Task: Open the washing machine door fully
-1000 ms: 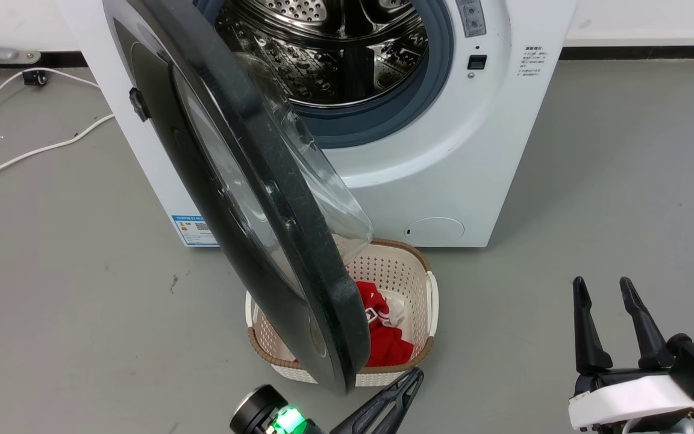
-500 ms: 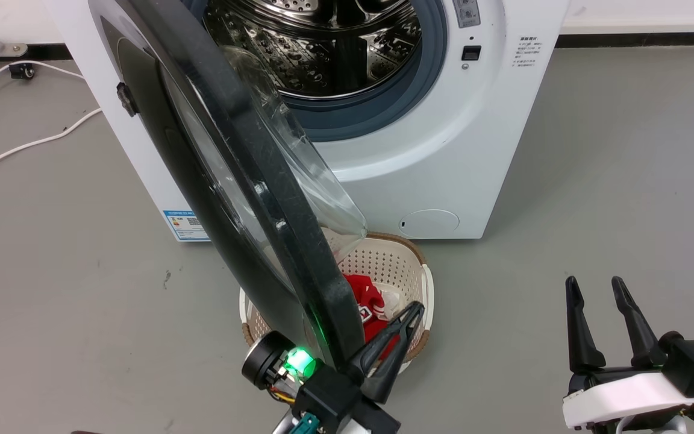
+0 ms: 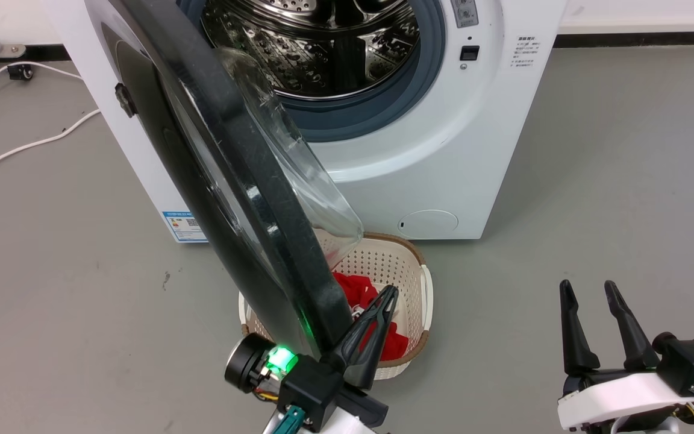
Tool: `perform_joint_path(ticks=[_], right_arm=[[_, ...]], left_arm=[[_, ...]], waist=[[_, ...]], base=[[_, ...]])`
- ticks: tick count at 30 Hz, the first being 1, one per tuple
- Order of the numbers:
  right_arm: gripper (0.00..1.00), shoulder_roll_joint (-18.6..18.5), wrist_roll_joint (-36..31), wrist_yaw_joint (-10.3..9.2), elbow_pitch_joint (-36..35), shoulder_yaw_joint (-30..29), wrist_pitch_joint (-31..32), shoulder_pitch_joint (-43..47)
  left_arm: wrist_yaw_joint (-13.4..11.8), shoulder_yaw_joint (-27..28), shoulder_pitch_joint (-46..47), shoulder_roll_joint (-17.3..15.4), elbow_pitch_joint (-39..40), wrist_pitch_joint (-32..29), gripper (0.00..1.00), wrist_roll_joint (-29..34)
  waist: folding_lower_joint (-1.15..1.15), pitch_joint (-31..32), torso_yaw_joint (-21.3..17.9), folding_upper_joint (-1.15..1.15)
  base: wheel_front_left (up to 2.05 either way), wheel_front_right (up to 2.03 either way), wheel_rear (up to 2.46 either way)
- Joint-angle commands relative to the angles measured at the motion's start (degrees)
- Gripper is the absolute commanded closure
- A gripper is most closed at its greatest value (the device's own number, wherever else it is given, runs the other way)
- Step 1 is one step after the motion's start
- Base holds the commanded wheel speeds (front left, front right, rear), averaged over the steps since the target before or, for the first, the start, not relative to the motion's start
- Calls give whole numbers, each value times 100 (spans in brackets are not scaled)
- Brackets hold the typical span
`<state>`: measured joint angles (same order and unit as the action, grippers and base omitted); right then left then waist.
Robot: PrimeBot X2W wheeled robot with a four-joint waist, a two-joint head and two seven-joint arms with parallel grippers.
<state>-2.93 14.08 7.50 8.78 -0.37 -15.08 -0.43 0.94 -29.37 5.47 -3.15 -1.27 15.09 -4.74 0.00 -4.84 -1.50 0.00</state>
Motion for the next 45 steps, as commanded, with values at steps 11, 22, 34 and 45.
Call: perform_joint_path(ticks=[11, 22, 34, 45], right_arm=[[0, 10, 50, -2, 63, 1, -10, -38], [0, 10, 27, -2, 17, -81, 37, 27], [0, 9, -12, -2, -102, -161, 142, 86], [0, 9, -17, -2, -158, -81, 196, -16]], left_arm=[[-343, 417, -563, -78, 249, -3, 100, 54], [-747, 884, -1239, -130, 758, -5, 100, 63], [-1101, 1585, -1688, -197, 1223, -1, 100, 50], [-1169, 2652, -1587, -540, 1046, -6, 100, -114]], waist=[[0, 8, 101, 0], [0, -19, 528, 0], [0, -63, 1214, 0], [0, -170, 1363, 0]], base=[[0, 0, 0], [0, 0, 0], [0, 0, 0], [0, 0, 0]])
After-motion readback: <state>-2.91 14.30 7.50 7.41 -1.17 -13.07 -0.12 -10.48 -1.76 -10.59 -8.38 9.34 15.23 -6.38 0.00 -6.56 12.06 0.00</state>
